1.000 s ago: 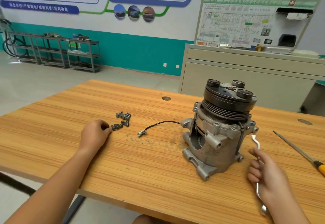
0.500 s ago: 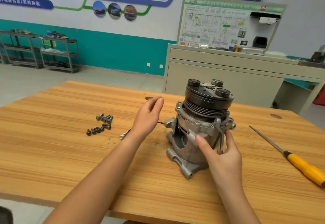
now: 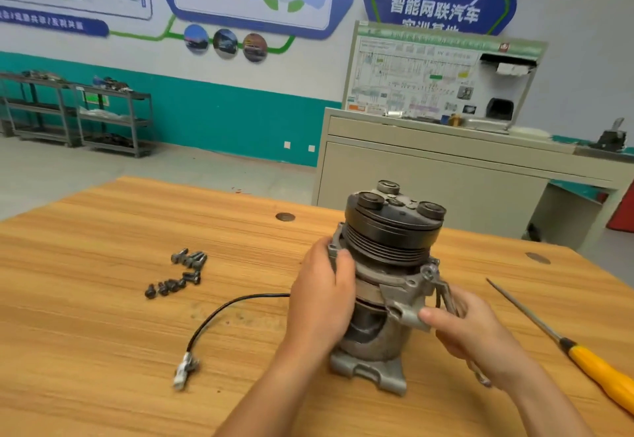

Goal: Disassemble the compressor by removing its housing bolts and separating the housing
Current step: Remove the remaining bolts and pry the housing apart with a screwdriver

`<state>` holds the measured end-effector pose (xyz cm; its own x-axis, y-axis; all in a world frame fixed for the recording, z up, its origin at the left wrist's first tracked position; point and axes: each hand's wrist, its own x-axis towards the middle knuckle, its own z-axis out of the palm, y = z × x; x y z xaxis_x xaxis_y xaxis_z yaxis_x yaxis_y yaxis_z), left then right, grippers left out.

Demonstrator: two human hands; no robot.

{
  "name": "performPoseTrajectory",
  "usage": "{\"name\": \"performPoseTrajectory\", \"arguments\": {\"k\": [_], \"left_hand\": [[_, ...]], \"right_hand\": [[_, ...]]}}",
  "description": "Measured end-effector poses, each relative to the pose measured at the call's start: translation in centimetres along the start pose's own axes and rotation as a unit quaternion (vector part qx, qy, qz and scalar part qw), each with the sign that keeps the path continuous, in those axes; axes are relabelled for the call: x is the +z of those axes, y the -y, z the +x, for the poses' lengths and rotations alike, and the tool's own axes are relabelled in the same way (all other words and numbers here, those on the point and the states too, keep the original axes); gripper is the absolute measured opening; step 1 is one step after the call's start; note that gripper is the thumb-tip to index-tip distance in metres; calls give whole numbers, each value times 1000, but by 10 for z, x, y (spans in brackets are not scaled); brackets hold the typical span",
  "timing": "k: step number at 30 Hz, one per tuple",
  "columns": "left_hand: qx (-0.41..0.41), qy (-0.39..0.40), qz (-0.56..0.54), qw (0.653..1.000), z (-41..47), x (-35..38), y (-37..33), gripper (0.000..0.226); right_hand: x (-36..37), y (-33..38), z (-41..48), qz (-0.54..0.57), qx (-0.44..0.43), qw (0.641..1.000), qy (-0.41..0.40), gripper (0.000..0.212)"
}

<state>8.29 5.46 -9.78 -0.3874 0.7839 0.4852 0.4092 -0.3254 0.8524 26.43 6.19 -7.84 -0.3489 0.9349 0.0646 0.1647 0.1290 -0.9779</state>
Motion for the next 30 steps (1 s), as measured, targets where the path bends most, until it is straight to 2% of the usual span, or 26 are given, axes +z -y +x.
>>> {"name": "performPoseTrajectory", "arguments": {"k": [2,4,7,8,10,11,13,15,17,20,22,23,25,26,28,30], "left_hand": [[13,0,8,1000,-4,-1,1,44],[25,35,13,999,2,-6,3,66],[25,171,-8,985,18,-18,6,80],[20,213,-17,977,25,-23,9,88],[7,263,-33,964,40,-33,11,99],[-2,282,-48,958,46,-36,11,97],[-23,304,-87,948,53,-37,8,81],[-35,284,-113,952,55,-33,7,64],[-32,249,-102,962,52,-29,6,57],[-27,212,-102,972,40,-24,8,70],[-27,174,-75,981,26,-26,12,86],[-25,149,-57,987,19,-27,13,96],[-18,96,-35,995,11,-27,15,104],[-16,73,-29,997,7,-25,15,104],[-11,30,-21,999,2,-17,15,96],[-6,1,-11,1000,0,-9,12,88]], "right_hand": [[-6,5,4,-8,13,999,32,45],[-9,7,8,-9,10,1000,28,35],[-3,6,4,-21,-2,1000,-19,30],[0,2,0,-71,-25,995,-57,36],[7,-6,-9,-210,-78,962,-153,63],[10,-8,-13,-252,-94,945,-186,73],[15,-11,-18,-276,-92,932,-218,87],[17,-11,-19,-277,-89,930,-225,93],[17,-8,-20,-257,-86,935,-230,92],[16,-2,-22,-275,-67,929,-239,85],[15,-1,-26,-348,-70,900,-255,70],[12,2,-29,-368,-76,889,-261,56],[4,13,-35,-356,-74,897,-251,23],[-2,18,-38,-337,-69,908,-238,13],[-14,25,-45,-317,-66,923,-208,12],[-22,32,-52,-350,-86,913,-193,16]]}}
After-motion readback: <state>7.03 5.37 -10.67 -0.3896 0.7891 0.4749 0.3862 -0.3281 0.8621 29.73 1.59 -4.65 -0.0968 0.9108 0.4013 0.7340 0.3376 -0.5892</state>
